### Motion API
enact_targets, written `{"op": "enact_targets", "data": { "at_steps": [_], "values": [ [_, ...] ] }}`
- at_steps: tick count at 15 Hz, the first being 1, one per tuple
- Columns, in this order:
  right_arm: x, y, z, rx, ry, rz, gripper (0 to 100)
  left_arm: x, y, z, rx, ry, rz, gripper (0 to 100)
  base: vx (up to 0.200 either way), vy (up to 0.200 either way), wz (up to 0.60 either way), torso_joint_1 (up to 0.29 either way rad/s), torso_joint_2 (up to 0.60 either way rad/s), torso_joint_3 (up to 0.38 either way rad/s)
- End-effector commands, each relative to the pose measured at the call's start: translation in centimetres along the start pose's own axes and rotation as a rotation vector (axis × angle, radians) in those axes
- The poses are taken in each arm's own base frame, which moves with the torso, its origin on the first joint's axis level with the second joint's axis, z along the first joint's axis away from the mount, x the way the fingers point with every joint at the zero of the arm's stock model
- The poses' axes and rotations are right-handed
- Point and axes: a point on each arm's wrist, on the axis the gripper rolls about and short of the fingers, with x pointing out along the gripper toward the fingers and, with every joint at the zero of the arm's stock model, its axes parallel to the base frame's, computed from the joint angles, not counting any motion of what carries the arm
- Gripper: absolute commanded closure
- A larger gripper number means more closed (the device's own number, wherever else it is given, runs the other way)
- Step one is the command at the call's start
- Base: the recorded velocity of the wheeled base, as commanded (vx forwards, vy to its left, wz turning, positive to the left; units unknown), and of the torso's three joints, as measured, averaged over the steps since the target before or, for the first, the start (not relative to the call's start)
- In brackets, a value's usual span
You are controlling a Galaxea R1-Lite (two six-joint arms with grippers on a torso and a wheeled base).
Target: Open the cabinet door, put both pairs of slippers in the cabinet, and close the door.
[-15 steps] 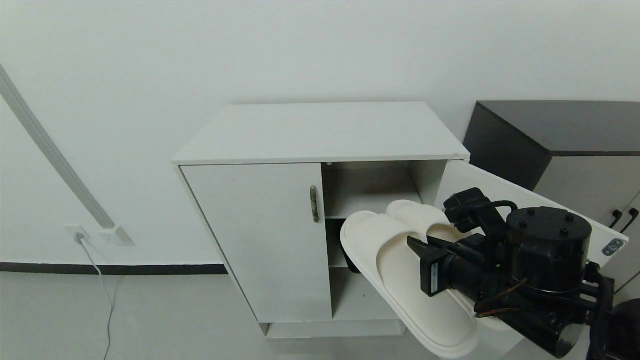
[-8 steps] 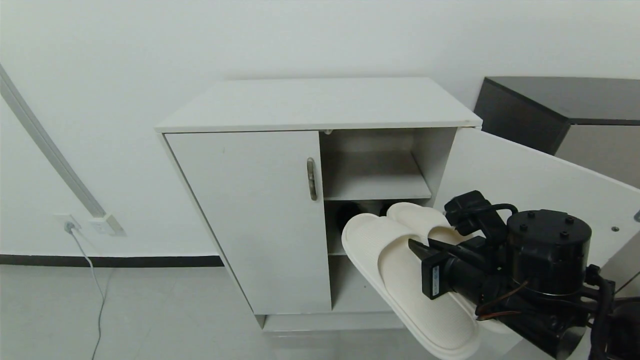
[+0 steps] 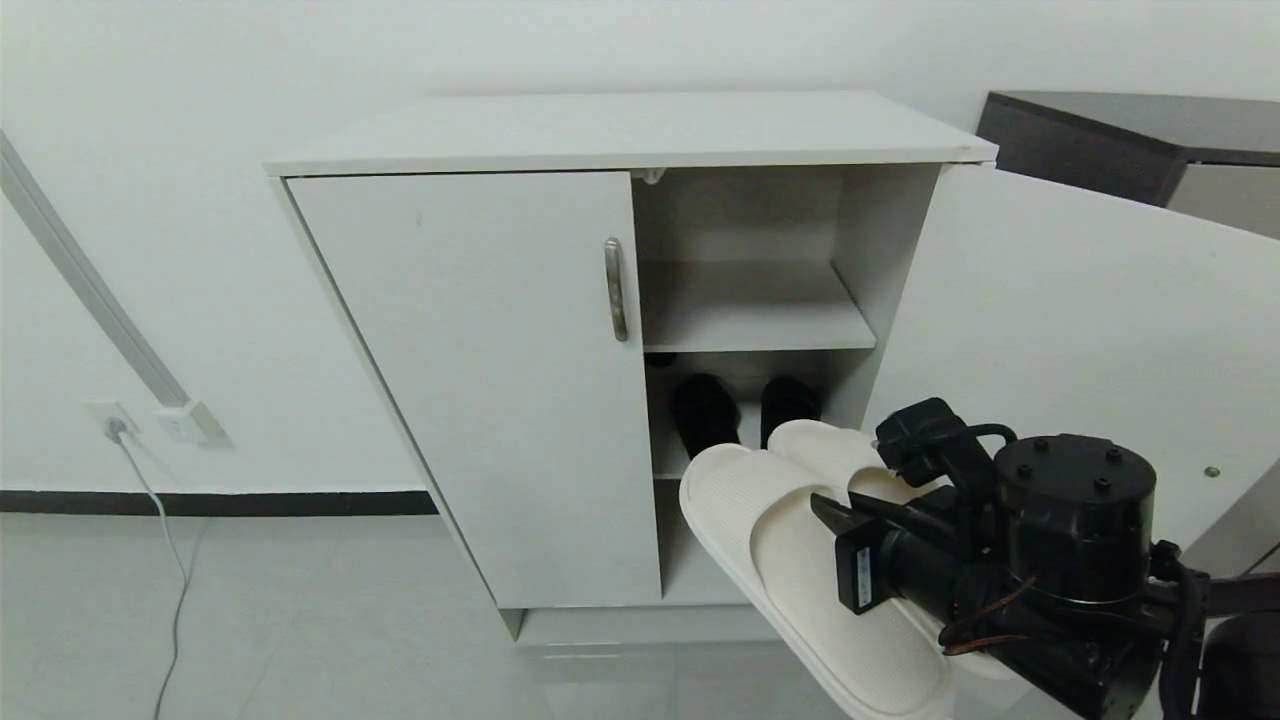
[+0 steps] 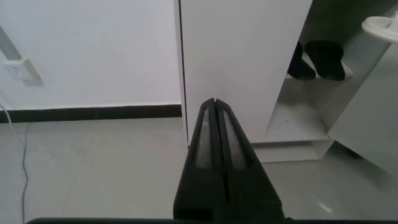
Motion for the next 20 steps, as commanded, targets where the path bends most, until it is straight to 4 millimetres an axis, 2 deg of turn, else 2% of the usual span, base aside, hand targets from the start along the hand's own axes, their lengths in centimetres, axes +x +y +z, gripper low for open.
{"op": "enact_targets", "data": {
  "at_steps": [1,4,7,17,20],
  "values": [
    [0.0,0.2,-0.2,-0.004,0.007,0.006,100,0.0,0.0,0.0,0.0,0.001,0.0,100,0.0,0.0,0.0,-0.036,0.44,0.378],
    [-0.1,0.2,-0.2,-0.002,0.0,0.008,100,0.0,0.0,0.0,0.0,0.001,0.0,100,0.0,0.0,0.0,-0.022,0.43,0.411],
    [-0.1,0.2,-0.3,-0.002,0.003,0.012,100,0.0,0.0,0.0,0.0,0.001,0.0,100,0.0,0.0,0.0,-0.004,0.16,0.16],
    [0.4,0.5,-0.8,-0.011,0.018,0.02,100,0.0,0.0,0.0,0.0,0.001,0.0,100,0.0,0.0,0.0,0.0,0.0,0.0],
    [1.8,1.2,-0.3,-0.006,-0.04,0.002,100,0.0,0.0,0.0,0.0,0.001,0.0,100,0.0,0.0,0.0,0.0,0.0,0.0]
  ]
}}
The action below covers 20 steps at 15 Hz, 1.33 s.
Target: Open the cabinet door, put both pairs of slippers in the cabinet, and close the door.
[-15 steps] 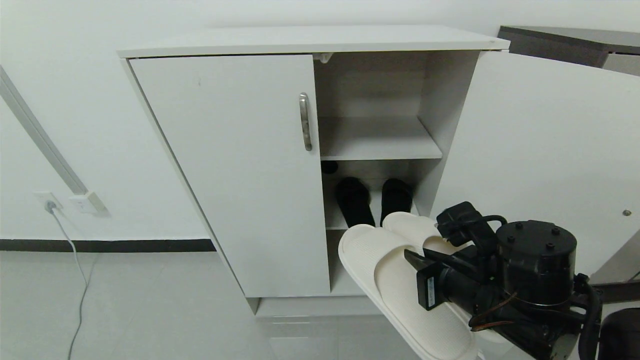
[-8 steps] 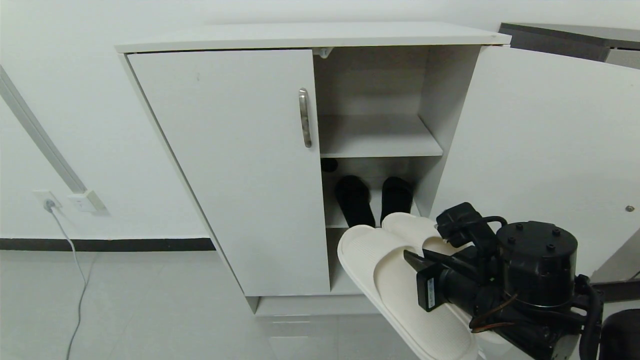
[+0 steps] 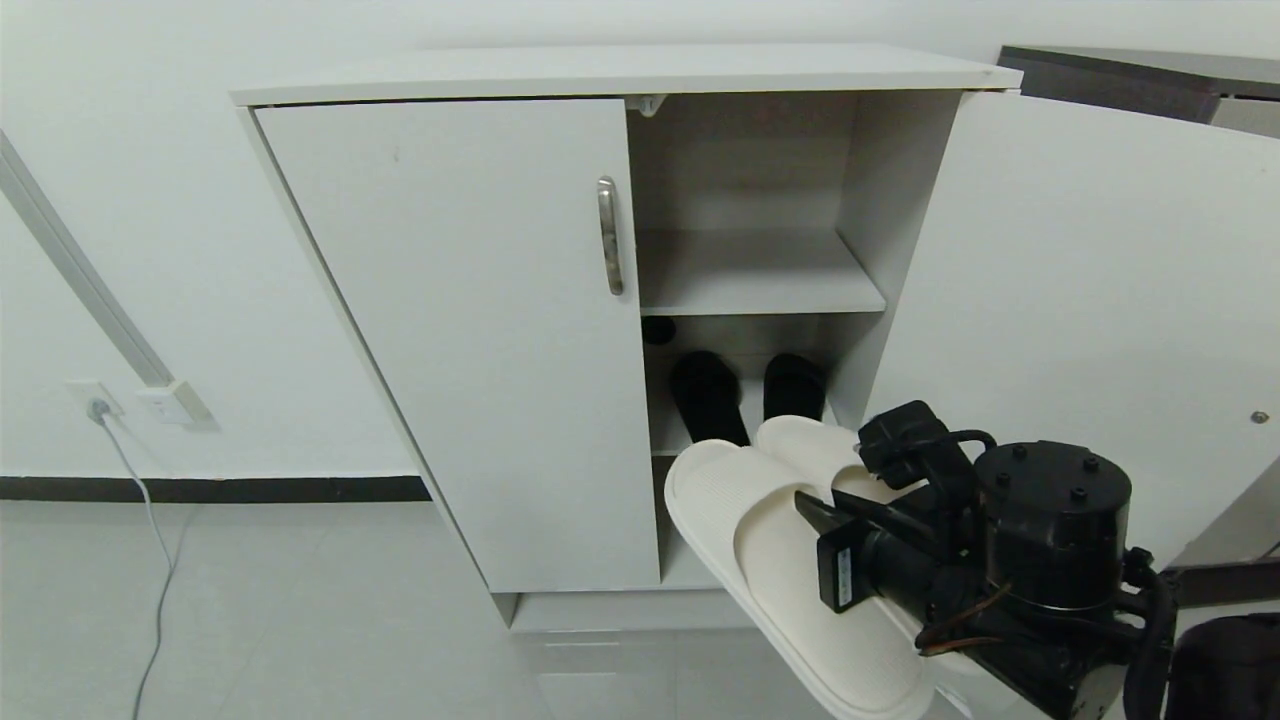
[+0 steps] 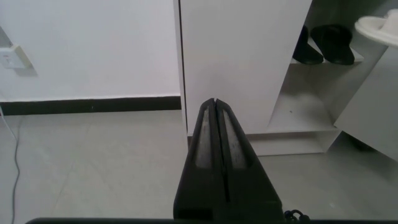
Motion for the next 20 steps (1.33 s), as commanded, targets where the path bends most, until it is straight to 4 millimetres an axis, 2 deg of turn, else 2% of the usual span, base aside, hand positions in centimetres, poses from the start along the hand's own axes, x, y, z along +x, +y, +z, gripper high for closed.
{"op": "enact_targets", "data": {
  "at_steps": [1,2,4,6,7,10,12,20],
  "values": [
    [1.7,0.6,0.0,-0.002,-0.008,-0.076,100,0.0,0.0,0.0,0.0,0.001,0.001,100,0.0,0.0,0.0,0.0,0.0,0.0],
    [3.1,1.1,0.3,-0.003,0.002,-0.202,100,0.0,0.0,0.0,0.0,0.001,0.001,100,0.0,0.0,0.0,0.0,0.0,0.0],
    [4.1,2.2,1.6,0.046,0.048,-0.246,100,0.0,0.0,0.0,-0.002,0.001,0.001,100,0.0,0.0,0.0,0.0,0.0,0.0],
    [4.6,2.9,4.2,0.105,0.09,-0.338,100,0.0,0.0,0.0,-0.002,0.001,0.001,100,0.0,0.0,0.0,0.0,0.0,0.0],
    [4.8,3.3,6.4,0.138,0.076,-0.402,100,0.0,0.0,0.0,-0.002,0.001,0.001,100,0.0,0.0,0.0,0.0,0.0,0.0],
    [3.9,3.7,9.8,0.108,0.0,-0.415,100,0.0,0.0,0.0,0.0,0.001,0.002,100,0.0,0.0,0.0,0.0,0.0,0.0],
    [3.5,3.7,11.1,0.106,-0.057,-0.421,100,0.0,0.0,0.0,-0.002,0.001,0.002,100,0.0,0.0,0.0,0.0,0.0,0.0],
    [3.7,3.7,11.3,0.091,-0.084,-0.42,100,0.0,0.0,0.0,-0.005,0.001,0.005,100,0.0,0.0,0.0,0.0,0.0,0.0]
  ]
}}
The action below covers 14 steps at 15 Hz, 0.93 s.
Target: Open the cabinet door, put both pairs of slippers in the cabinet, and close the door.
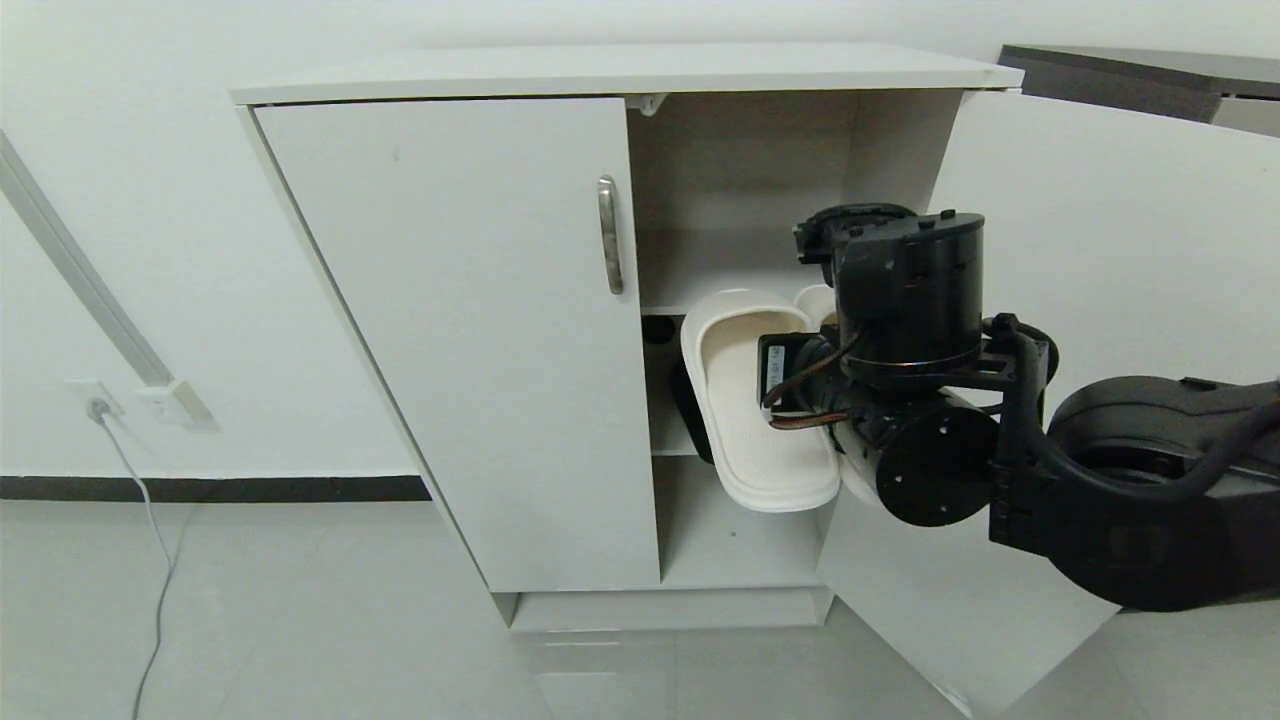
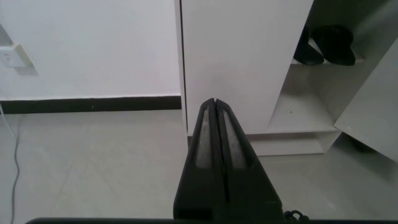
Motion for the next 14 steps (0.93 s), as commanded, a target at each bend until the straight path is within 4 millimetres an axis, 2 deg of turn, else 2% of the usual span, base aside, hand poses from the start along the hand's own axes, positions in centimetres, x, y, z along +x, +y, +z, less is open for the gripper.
{"op": "enact_targets", "data": {
  "at_steps": [1,12,14],
  "values": [
    [0.0,0.0,0.0,0.001,0.0,0.001,100,0.0,0.0,0.0,0.0,0.001,0.001,100,0.2,0.0,0.0,0.002,0.0,0.002],
    [0.5,0.2,-0.7,-0.031,0.014,-0.003,100,0.0,0.0,0.0,0.001,0.001,0.0,100,0.2,0.0,0.0,0.001,0.0,0.004],
    [1.5,0.7,-1.0,-0.031,0.016,-0.014,100,0.0,0.0,0.0,0.001,0.001,0.001,100,0.0,0.0,0.0,0.0,0.0,0.0]
  ]
}}
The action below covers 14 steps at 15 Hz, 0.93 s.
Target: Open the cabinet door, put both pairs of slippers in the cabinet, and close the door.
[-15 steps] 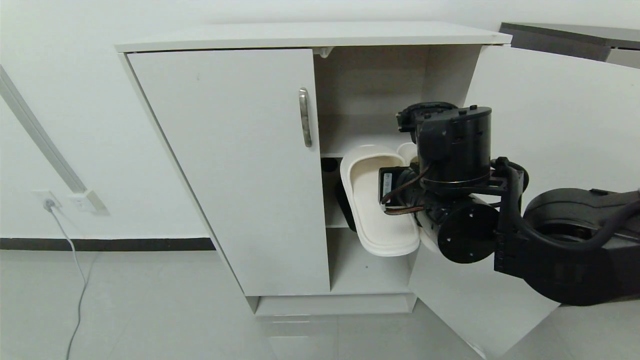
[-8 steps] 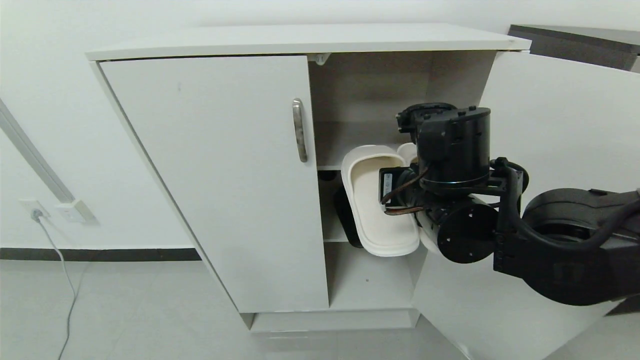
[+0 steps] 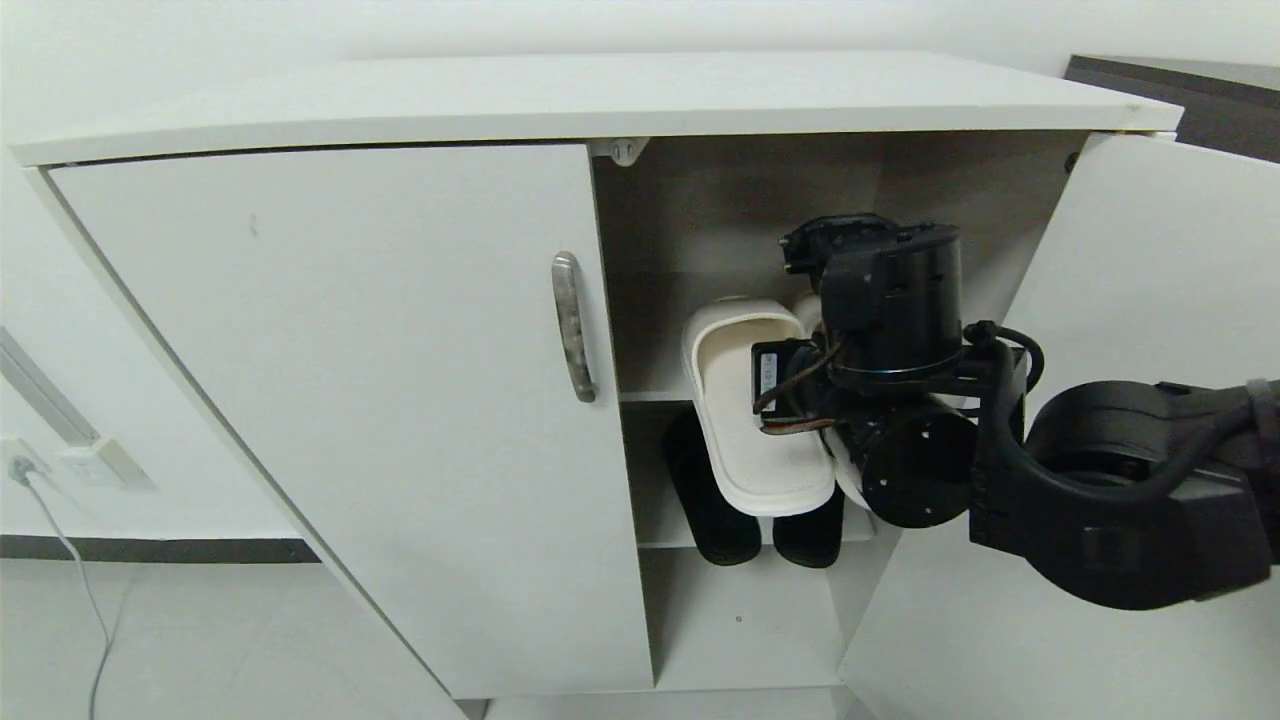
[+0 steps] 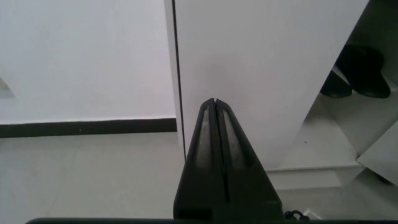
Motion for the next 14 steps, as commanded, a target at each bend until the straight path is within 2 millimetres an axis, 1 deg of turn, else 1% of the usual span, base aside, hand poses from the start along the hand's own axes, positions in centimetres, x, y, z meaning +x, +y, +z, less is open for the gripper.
{"op": "enact_targets", "data": {
  "at_steps": [1,3,4,6,7,8,9,12,14],
  "values": [
    [1.6,0.6,-0.4,0.002,0.003,-0.018,100,0.0,0.0,0.0,0.001,0.001,0.001,100,0.0,0.0,0.0,0.0,0.0,0.0],
    [2.7,0.7,-0.1,0.009,-0.004,-0.034,100,0.0,0.0,0.0,0.001,0.001,0.001,100,0.0,0.0,0.0,0.0,0.0,0.0],
    [3.8,0.7,0.3,0.023,-0.014,-0.049,100,0.0,0.0,0.0,0.001,0.001,0.001,100,0.0,0.0,0.0,0.0,0.0,0.0],
    [5.2,0.7,0.5,0.018,-0.005,-0.069,100,0.0,0.0,0.0,-0.001,0.001,0.001,100,0.0,0.0,0.0,0.0,0.0,0.0],
    [5.9,0.7,0.8,0.025,-0.009,-0.079,100,0.0,0.0,0.0,-0.001,0.001,0.001,100,0.0,0.0,0.0,0.0,0.0,0.0],
    [6.2,0.8,1.1,0.031,-0.015,-0.083,100,0.0,0.0,0.0,-0.001,0.001,0.001,100,0.0,0.0,0.0,0.0,0.0,0.0],
    [7.1,0.7,1.5,0.036,-0.021,-0.096,100,0.0,0.0,0.0,-0.001,0.001,0.001,100,0.0,0.0,0.0,0.0,0.0,0.0],
    [7.7,0.6,2.5,0.049,-0.024,-0.056,100,0.0,0.0,0.0,-0.001,0.001,0.002,100,0.0,0.0,0.0,0.0,0.0,0.0],
    [8.4,0.7,2.2,0.046,-0.02,-0.047,100,0.0,0.0,0.0,-0.001,0.001,0.002,100,0.0,0.0,0.0,0.0,0.0,0.0]
  ]
}}
